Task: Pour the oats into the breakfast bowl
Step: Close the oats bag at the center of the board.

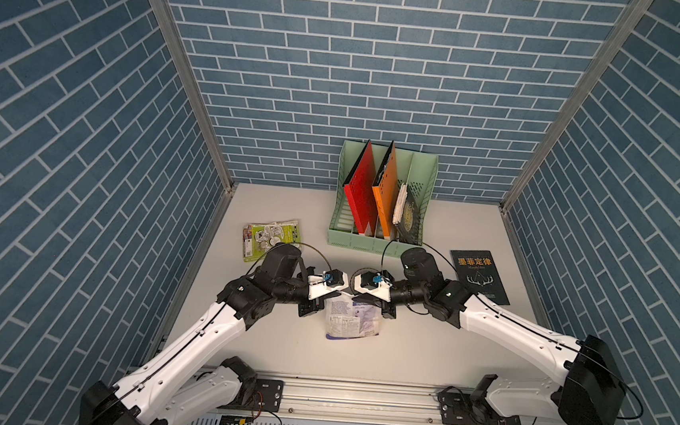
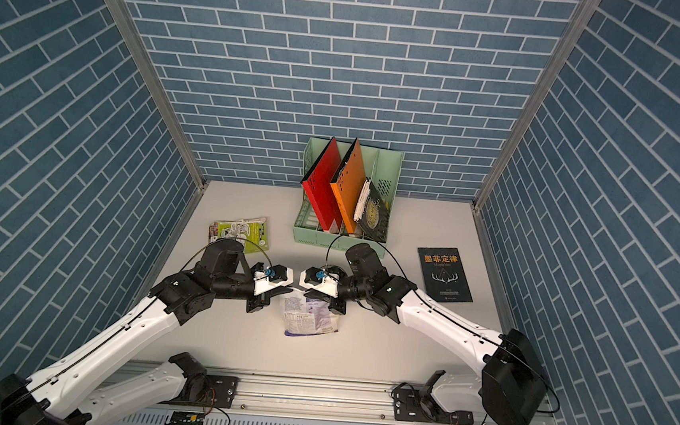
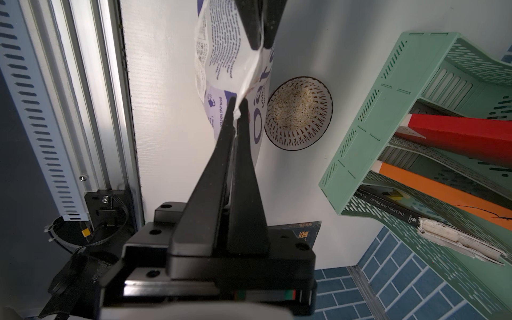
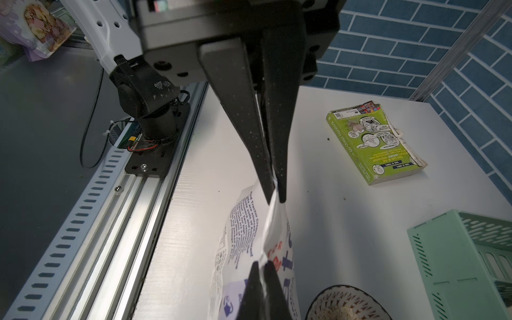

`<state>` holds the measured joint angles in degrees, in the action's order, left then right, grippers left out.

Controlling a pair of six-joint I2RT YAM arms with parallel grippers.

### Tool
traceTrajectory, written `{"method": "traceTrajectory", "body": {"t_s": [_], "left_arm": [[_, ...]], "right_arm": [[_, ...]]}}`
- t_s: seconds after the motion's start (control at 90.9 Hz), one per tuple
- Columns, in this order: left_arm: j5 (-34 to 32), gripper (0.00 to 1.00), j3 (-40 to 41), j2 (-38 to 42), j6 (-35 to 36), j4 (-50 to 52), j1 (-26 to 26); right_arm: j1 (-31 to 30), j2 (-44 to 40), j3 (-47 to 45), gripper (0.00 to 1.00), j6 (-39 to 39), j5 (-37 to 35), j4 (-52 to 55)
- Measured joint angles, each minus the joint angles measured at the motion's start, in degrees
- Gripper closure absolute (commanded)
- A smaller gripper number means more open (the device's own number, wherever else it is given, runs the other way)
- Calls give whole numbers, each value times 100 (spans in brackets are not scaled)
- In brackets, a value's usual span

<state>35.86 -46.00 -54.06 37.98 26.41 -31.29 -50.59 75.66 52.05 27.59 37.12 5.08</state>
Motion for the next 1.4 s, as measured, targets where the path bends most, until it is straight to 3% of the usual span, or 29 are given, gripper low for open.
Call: {"method": "traceTrajectory", "body": {"t_s": [0.165,0.297,0.495,0.583,0.638,0.748,0.814,0.902,1.188,1.397], "left_arm": [[-20,100,0,11,0,0,0],[50,100,2,37,0,-9,-15],[90,100,20,39,0,-17,-17],[87,100,28,39,0,-24,-17],[87,90,35,39,0,-39,-20],[160,72,55,44,-48,-155,-20],[208,56,57,44,-98,-286,-24],[284,51,66,20,-155,-463,-24],[409,55,70,-293,-317,-883,-142],[411,86,70,-584,-385,-929,-306]], "right_arm": [[-44,-52,9,81,26,-236,59],[52,-264,9,74,138,-496,273],[378,-562,11,75,260,-592,667],[474,-560,13,89,330,-623,872],[501,-560,15,100,431,-634,986],[518,-560,42,100,435,-610,1117],[522,-560,70,100,435,-588,1172],[522,-560,72,100,433,-535,1204],[522,-560,72,100,417,-378,1209],[522,-560,70,100,376,-345,1207]]}}
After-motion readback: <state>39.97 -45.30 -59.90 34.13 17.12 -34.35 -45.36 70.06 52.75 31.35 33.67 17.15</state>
